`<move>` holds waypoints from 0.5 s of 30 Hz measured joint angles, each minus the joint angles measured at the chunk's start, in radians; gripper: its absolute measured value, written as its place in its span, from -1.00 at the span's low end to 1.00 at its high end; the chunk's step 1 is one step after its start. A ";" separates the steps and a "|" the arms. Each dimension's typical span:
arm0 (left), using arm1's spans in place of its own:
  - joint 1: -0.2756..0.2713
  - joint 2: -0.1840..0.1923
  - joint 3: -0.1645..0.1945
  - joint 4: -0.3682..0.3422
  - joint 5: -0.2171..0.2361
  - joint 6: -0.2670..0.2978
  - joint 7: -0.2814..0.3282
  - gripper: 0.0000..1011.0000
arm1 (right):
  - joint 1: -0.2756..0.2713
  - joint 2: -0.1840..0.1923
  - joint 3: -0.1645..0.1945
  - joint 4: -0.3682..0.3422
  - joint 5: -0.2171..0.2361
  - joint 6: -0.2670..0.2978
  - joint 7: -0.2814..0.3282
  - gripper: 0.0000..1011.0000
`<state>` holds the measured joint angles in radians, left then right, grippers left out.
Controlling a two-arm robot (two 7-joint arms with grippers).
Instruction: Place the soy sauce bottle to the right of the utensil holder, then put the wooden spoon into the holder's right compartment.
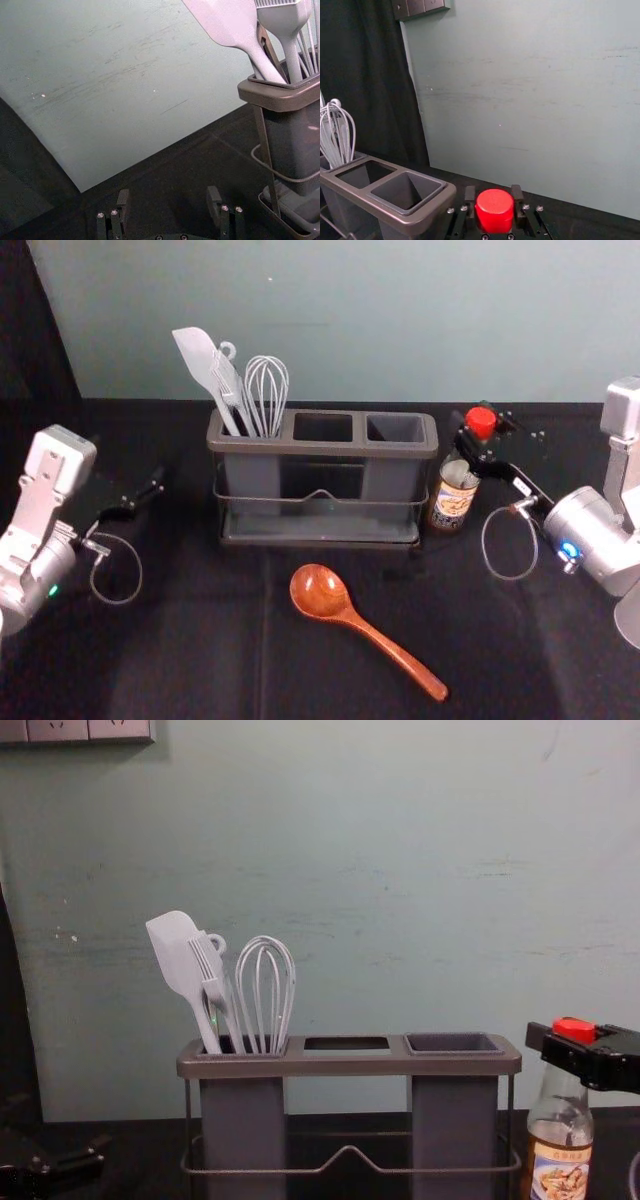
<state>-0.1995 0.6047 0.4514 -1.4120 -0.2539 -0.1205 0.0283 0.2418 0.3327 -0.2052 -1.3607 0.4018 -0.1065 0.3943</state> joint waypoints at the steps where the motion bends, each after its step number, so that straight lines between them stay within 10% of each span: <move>1: 0.000 0.000 0.000 0.000 0.000 0.000 0.000 0.98 | 0.000 0.000 0.000 0.000 0.000 -0.001 0.000 -0.11; 15: 0.000 0.000 0.000 0.000 0.000 0.000 0.000 0.98 | -0.027 0.012 0.018 -0.063 0.009 -0.004 -0.009 0.73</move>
<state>-0.1995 0.6047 0.4514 -1.4120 -0.2539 -0.1205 0.0283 0.2149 0.3444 -0.1875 -1.4232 0.4113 -0.1103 0.3850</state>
